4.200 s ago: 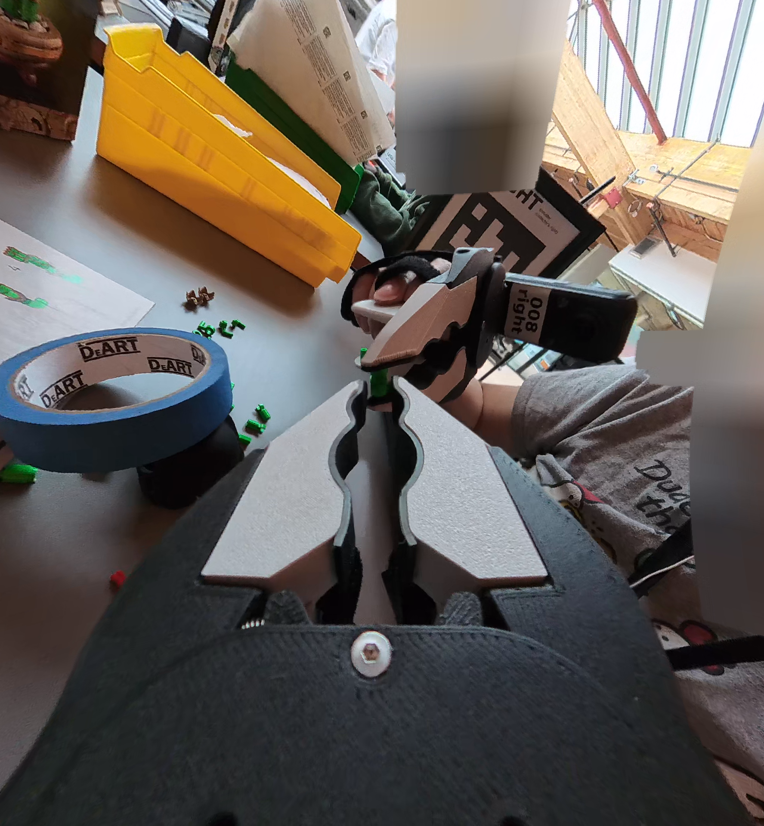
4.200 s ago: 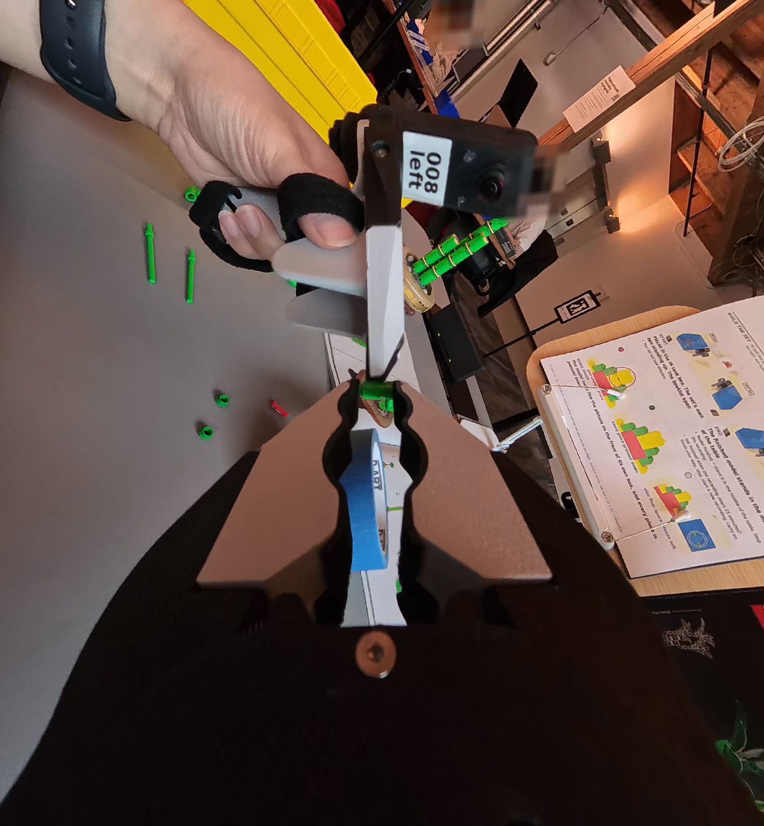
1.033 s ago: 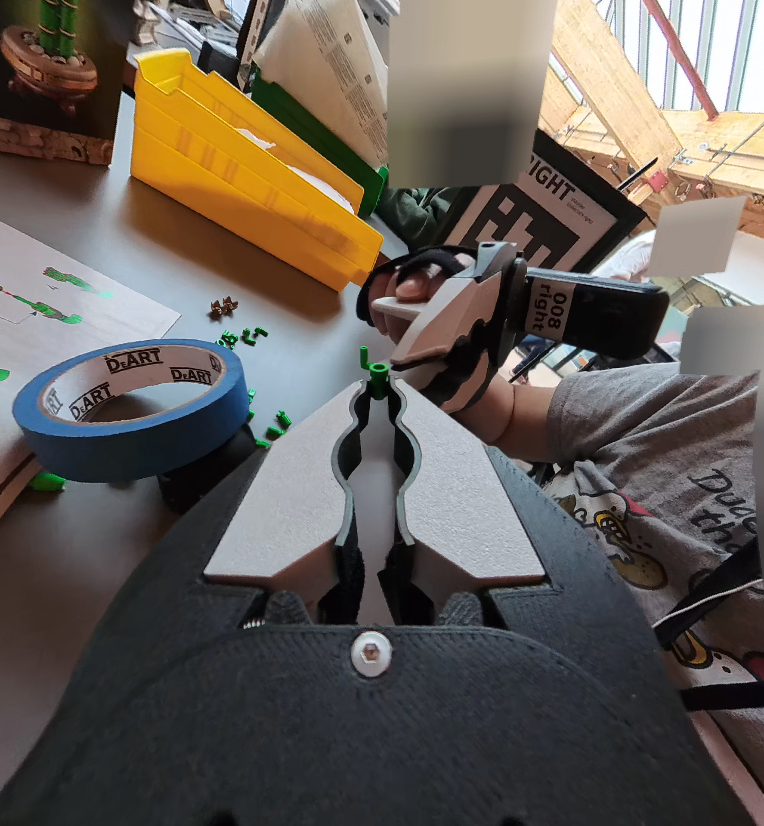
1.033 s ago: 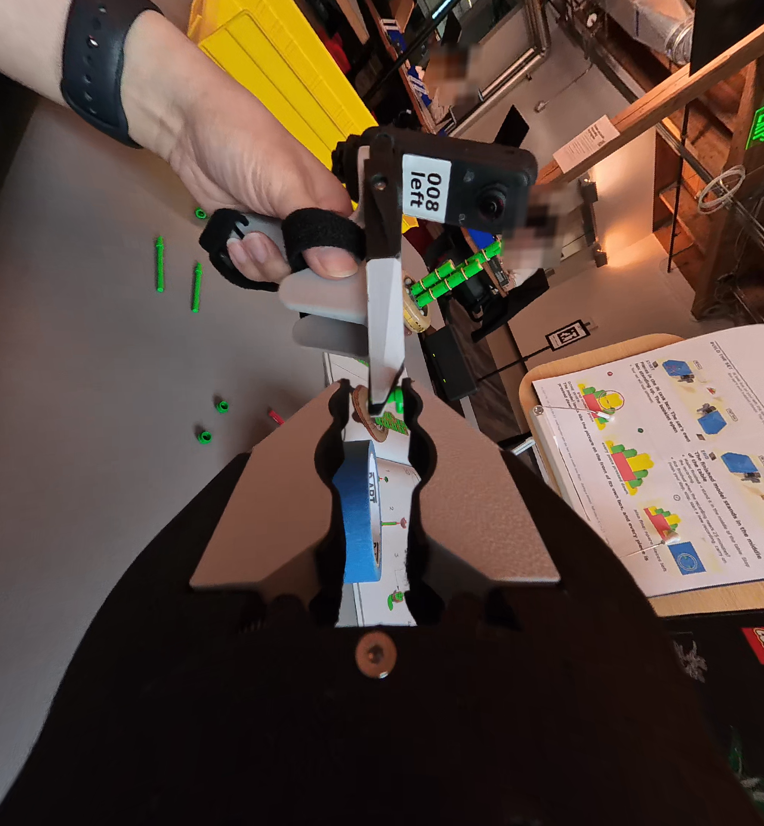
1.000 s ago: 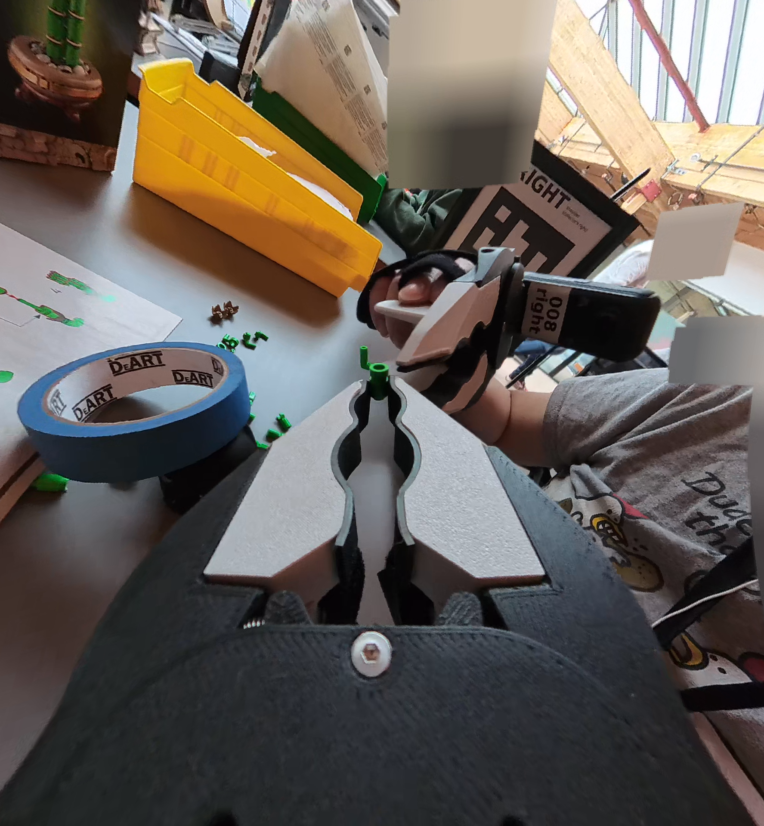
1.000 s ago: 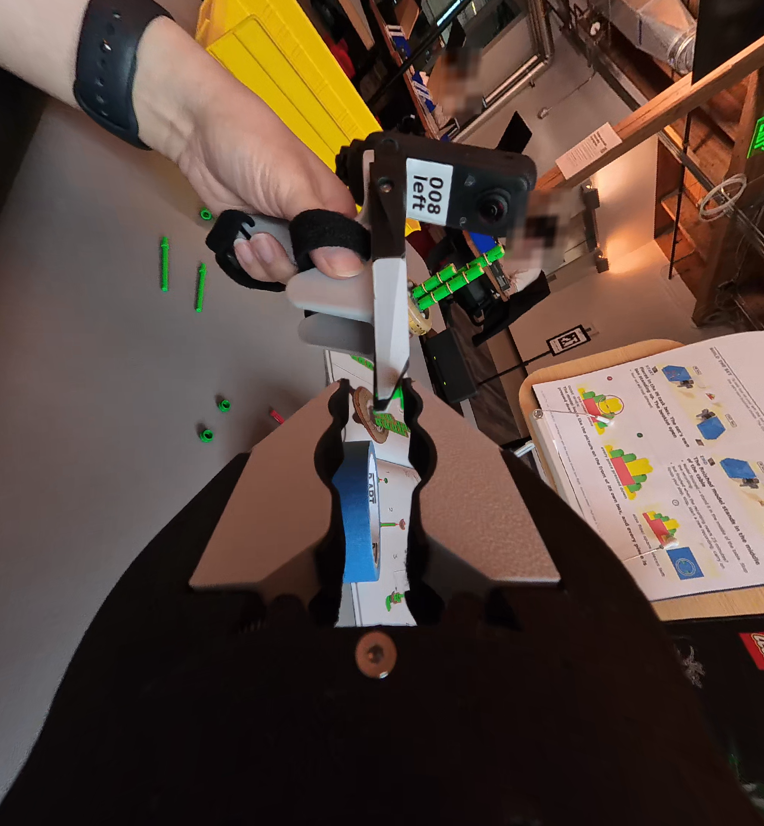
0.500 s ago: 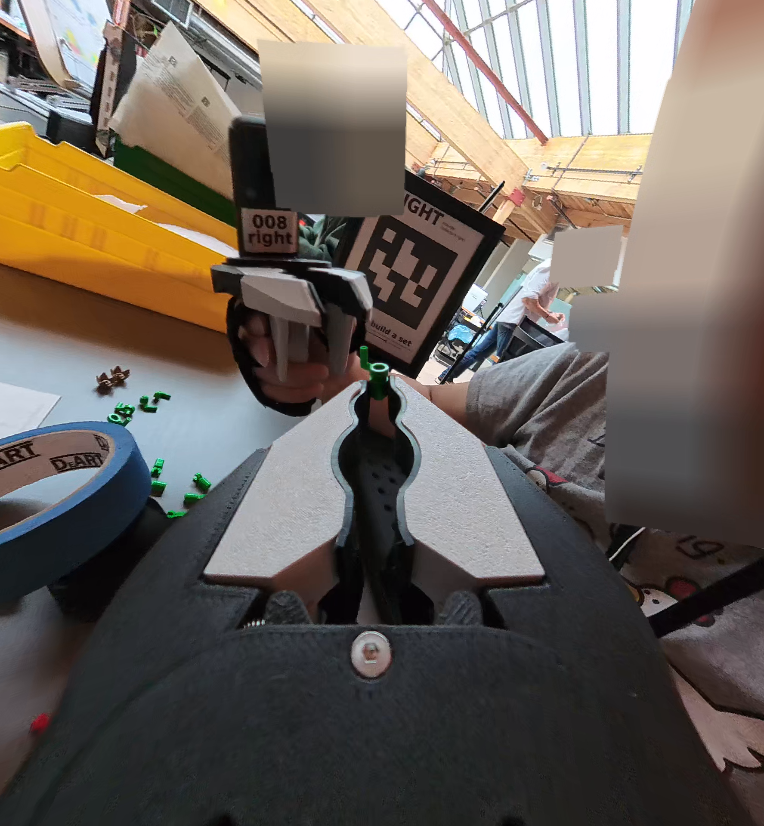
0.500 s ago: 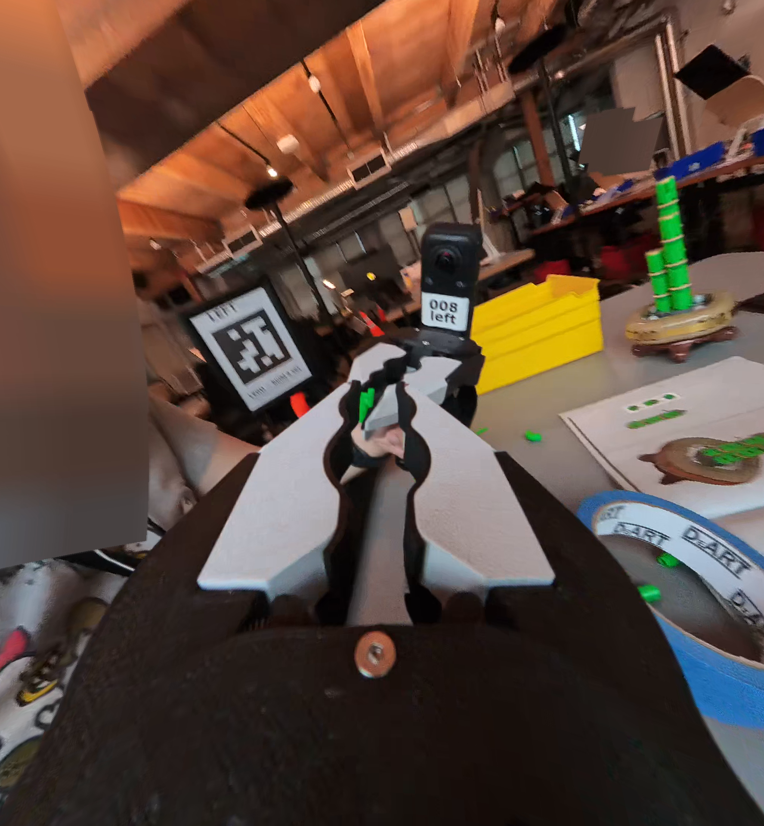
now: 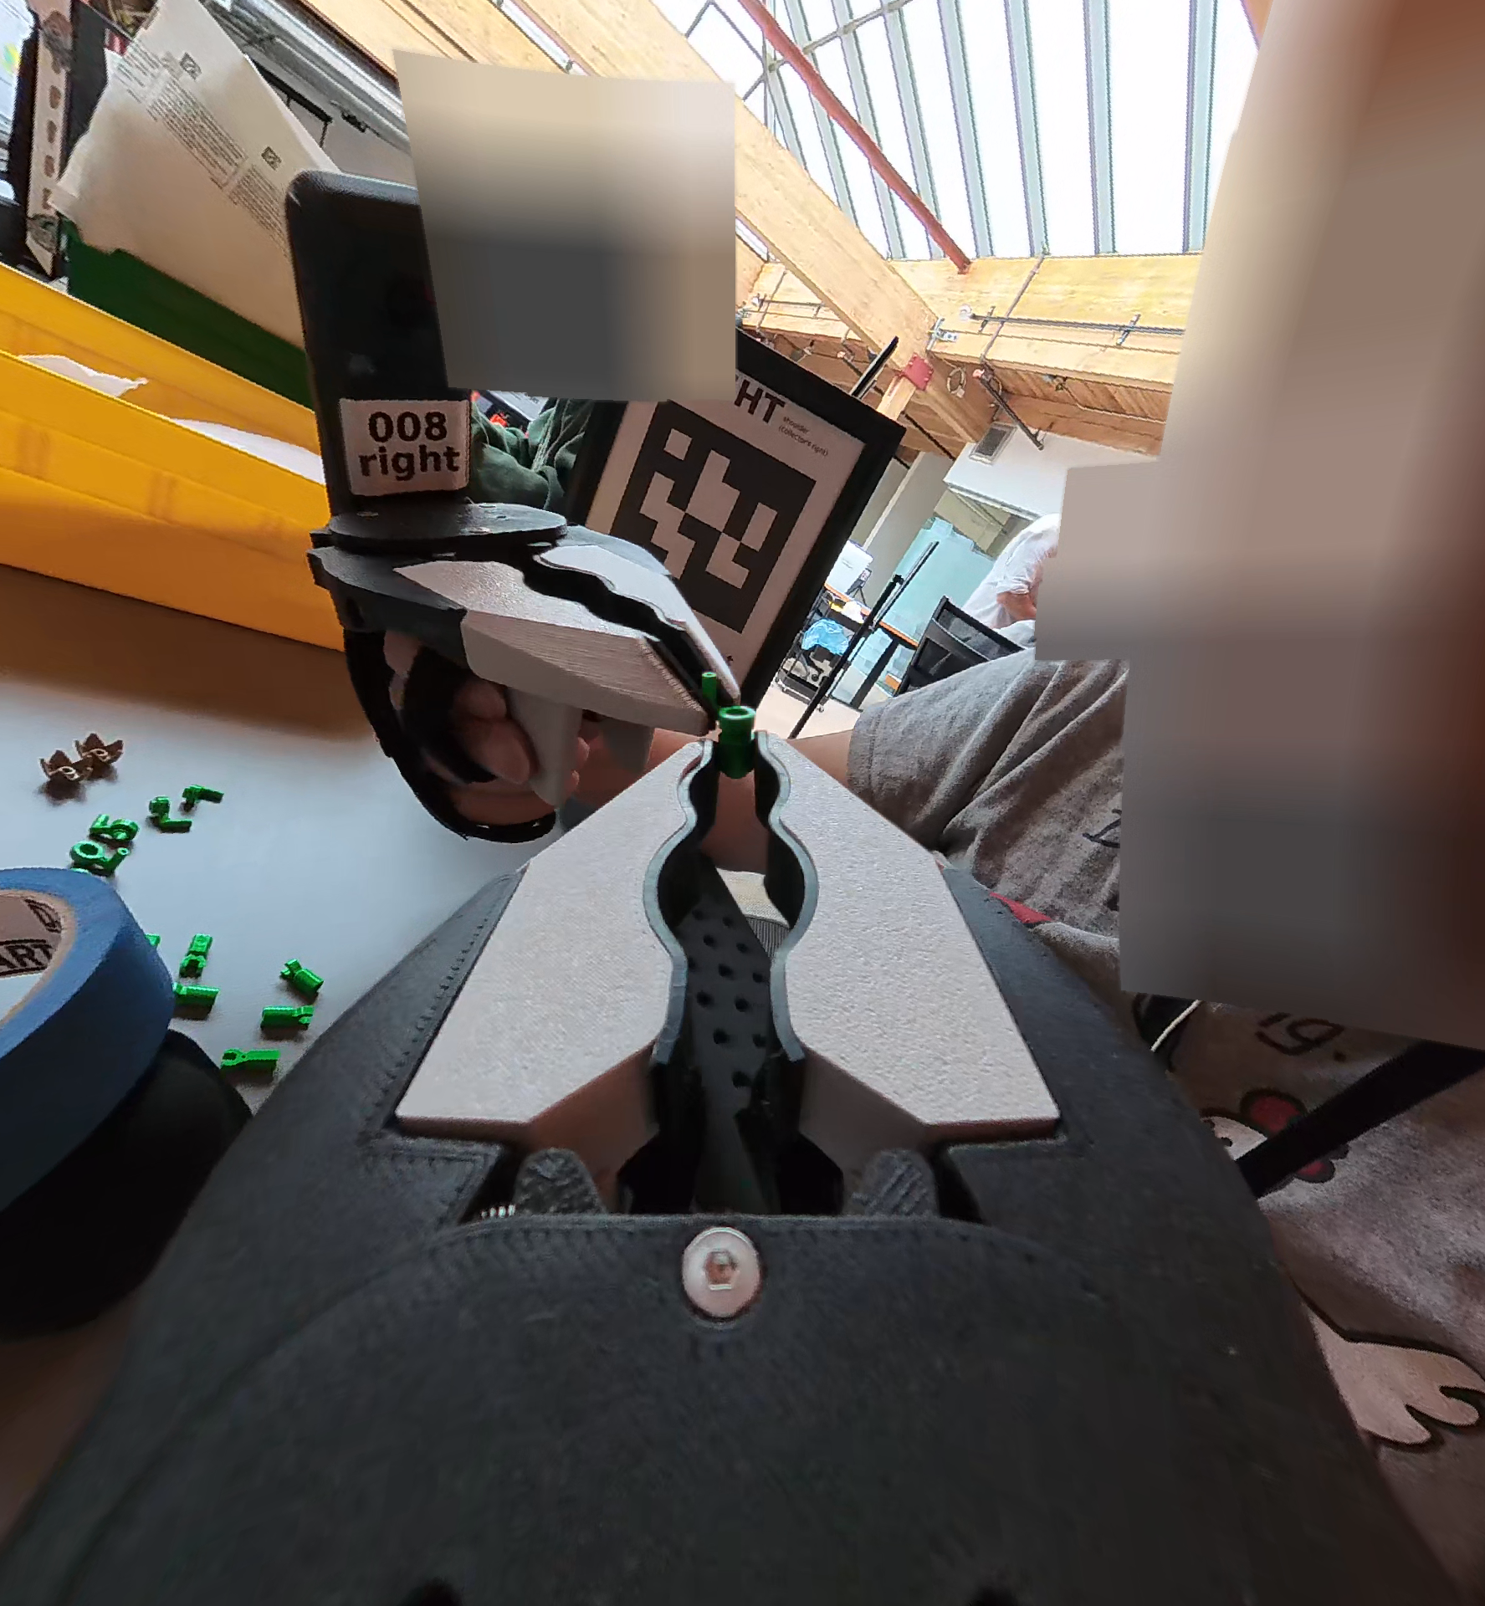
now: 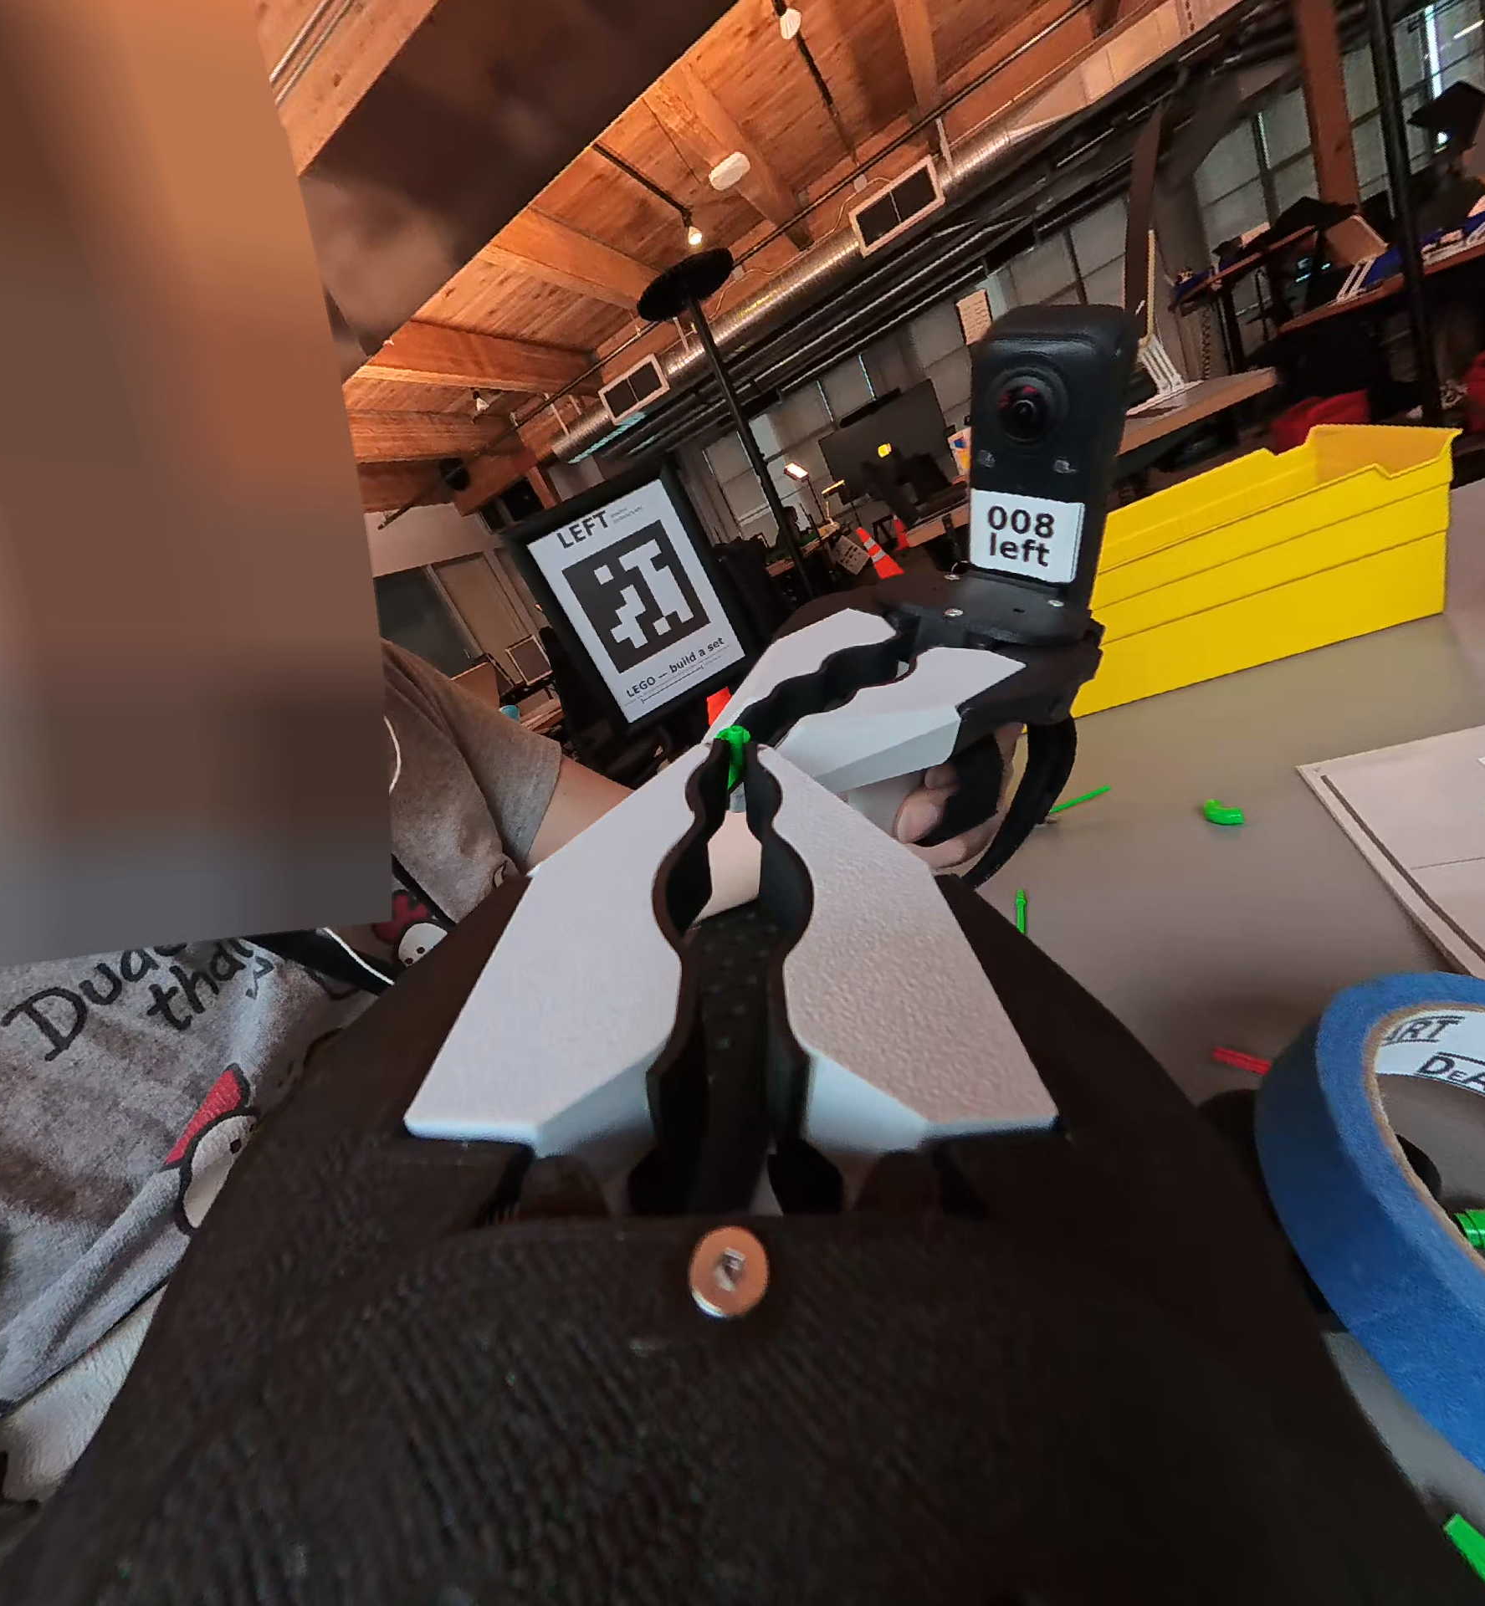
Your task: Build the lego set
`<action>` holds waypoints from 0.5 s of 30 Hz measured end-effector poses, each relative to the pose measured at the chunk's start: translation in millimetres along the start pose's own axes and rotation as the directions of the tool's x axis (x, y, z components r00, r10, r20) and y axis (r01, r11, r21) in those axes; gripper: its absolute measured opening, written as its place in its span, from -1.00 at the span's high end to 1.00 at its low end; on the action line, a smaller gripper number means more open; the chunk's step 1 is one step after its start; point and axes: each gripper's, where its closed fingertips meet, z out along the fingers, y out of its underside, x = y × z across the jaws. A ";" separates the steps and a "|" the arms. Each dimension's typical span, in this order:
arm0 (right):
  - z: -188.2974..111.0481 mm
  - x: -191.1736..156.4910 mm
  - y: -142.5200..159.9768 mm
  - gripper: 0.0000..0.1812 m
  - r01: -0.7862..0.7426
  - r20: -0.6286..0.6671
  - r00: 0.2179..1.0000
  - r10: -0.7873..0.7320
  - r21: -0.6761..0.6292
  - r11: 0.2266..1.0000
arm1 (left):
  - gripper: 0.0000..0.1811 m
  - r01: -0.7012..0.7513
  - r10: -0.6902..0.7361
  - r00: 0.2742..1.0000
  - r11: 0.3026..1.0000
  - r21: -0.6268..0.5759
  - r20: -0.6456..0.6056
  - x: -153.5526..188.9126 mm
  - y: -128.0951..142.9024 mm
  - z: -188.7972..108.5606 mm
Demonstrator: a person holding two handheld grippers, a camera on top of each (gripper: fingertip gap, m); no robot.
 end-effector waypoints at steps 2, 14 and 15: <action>0.0 -0.5 0.2 1.00 0.008 -0.001 1.000 -0.008 -0.003 1.000 | 0.95 0.002 -0.002 1.000 1.000 0.001 -0.001 0.0 0.0 -0.1; -1.5 0.8 0.9 1.00 0.010 -0.007 1.000 -0.010 -0.010 1.000 | 0.95 0.013 -0.013 1.000 1.000 0.002 0.006 -1.9 0.4 -0.2; -1.5 0.9 0.9 1.00 0.011 -0.007 1.000 -0.011 -0.010 1.000 | 0.95 0.014 -0.014 1.000 1.000 0.002 0.006 -2.0 0.4 -0.2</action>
